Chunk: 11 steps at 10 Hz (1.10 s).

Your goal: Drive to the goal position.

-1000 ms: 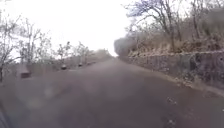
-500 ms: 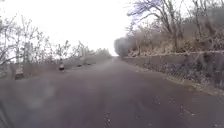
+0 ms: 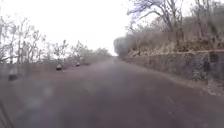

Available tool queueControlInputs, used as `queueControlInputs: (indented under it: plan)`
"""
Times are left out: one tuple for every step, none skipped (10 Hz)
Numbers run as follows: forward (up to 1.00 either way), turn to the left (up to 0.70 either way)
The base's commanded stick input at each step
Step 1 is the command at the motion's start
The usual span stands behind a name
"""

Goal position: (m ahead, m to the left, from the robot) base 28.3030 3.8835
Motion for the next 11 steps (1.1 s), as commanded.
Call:
queueControlInputs:
  plan:
    - [0.7,0.03]
    - [0.7,0.02]
    - [0.7,0.03]
    - [0.7,0.02]
    - [0.7,0.02]
    - [0.7,0.02]
    - [0.7,0.02]
    - [0.7,0.01]
    - [0.7,0.02]
    - [0.7,0.02]
    - [0.7,0.02]
